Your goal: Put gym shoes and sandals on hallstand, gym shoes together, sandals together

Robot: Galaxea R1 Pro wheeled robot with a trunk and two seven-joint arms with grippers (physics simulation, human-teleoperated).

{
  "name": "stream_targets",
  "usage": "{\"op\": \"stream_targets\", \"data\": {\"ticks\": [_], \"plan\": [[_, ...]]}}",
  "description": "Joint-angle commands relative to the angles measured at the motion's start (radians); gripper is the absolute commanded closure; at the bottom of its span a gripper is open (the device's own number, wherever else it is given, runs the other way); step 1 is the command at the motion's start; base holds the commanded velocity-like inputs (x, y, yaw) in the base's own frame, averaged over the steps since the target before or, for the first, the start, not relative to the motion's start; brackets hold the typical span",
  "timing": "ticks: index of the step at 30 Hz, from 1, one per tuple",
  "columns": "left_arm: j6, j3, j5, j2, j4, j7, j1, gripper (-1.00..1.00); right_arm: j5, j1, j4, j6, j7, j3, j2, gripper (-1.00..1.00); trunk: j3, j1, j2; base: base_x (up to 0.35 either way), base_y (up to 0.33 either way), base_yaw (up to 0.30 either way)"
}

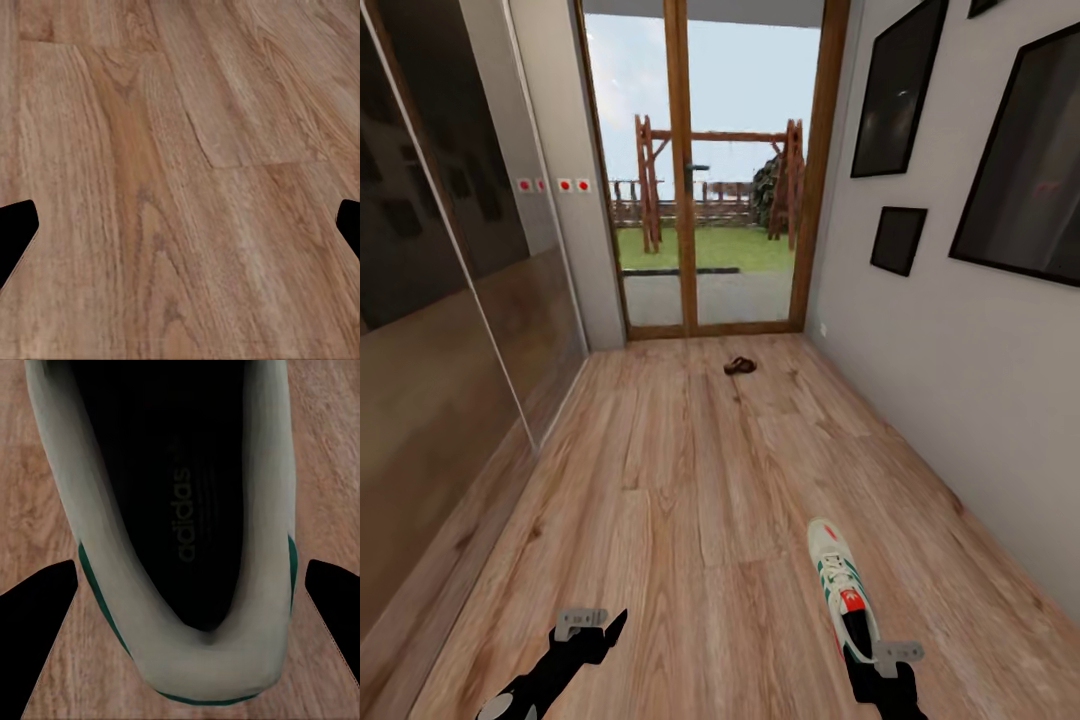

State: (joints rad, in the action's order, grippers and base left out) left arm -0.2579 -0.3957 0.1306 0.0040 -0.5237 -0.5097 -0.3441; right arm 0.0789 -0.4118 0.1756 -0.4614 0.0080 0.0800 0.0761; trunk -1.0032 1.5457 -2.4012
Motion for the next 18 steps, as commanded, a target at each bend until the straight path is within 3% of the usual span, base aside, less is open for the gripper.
{"op": "stream_targets", "data": {"ticks": [1,18], "plan": [[-0.006,-0.008,0.011,-0.001,0.001,-0.006,-0.001,-1.00,0.009,-0.001,-0.001,-0.003,0.001,0.008,0.001,1.00,-0.001,0.000,0.000,0.338,0.000,0.000],[-0.006,-0.008,0.011,-0.001,0.001,-0.006,-0.001,-1.00,0.010,-0.001,-0.030,-0.003,0.001,0.007,0.001,1.00,-0.001,0.000,0.000,0.338,0.000,0.000]]}}
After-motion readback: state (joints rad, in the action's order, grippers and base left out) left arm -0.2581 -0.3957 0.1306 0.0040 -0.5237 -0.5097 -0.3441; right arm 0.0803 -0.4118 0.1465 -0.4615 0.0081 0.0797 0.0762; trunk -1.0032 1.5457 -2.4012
